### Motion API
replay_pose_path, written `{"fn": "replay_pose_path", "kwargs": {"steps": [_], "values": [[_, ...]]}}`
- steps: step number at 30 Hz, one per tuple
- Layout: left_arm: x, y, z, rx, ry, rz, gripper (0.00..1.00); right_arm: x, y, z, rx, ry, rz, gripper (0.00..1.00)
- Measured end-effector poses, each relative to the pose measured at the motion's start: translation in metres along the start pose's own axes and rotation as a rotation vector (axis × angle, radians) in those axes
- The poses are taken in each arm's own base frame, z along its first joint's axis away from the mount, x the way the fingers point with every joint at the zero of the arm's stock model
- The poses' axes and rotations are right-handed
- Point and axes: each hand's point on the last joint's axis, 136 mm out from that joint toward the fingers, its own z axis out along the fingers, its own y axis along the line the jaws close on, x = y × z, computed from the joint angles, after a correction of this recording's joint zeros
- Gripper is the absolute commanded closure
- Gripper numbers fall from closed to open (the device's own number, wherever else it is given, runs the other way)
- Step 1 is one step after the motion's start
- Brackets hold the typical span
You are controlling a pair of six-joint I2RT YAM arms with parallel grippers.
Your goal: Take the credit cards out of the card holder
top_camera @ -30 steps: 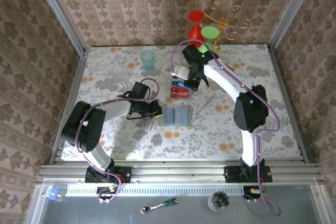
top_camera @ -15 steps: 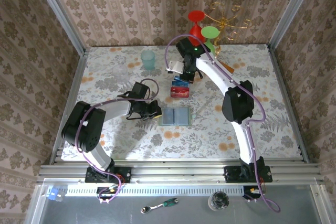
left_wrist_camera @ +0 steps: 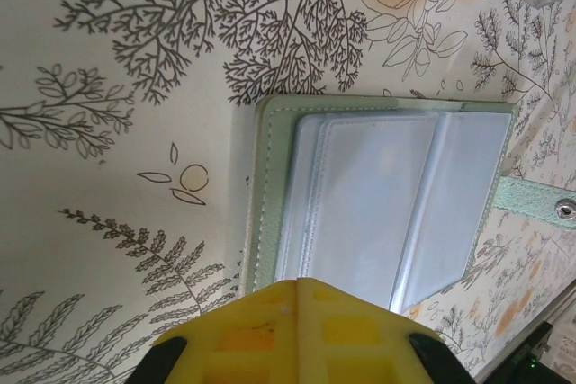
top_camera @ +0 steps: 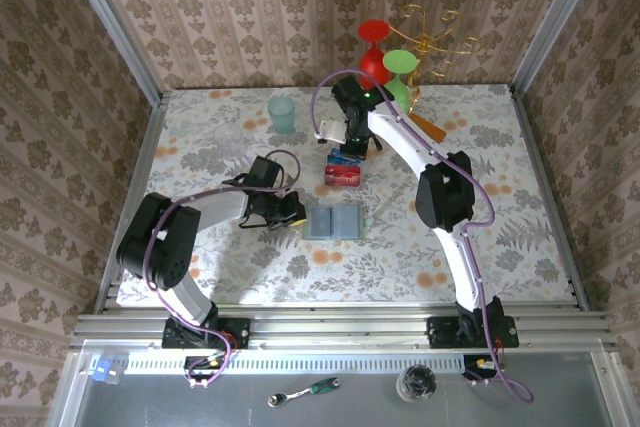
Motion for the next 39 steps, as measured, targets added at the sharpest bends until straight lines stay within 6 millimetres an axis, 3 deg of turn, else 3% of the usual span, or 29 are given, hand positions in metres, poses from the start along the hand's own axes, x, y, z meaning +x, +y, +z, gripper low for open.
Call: {"fn": "replay_pose_path", "kwargs": {"steps": [11, 18, 29, 34, 39], "values": [[0.000, 0.000, 0.000, 0.000, 0.000, 0.000, 0.92, -0.002, -0.008, 0.003, 0.042, -0.008, 0.033, 0.80], [-0.001, 0.000, 0.000, 0.002, -0.003, 0.001, 0.92, 0.003, 0.003, 0.004, 0.057, -0.030, 0.141, 0.81], [-0.002, -0.001, 0.001, 0.011, -0.013, 0.009, 0.92, -0.008, 0.013, -0.028, 0.104, -0.208, 0.617, 0.84], [-0.003, -0.002, 0.001, 0.013, -0.016, 0.011, 0.92, -0.009, 0.022, -0.029, 0.072, -0.262, 0.847, 0.85], [-0.004, -0.002, 0.001, 0.015, -0.018, 0.013, 0.92, 0.000, 0.044, -0.026, 0.024, -0.271, 1.040, 0.86]]}}
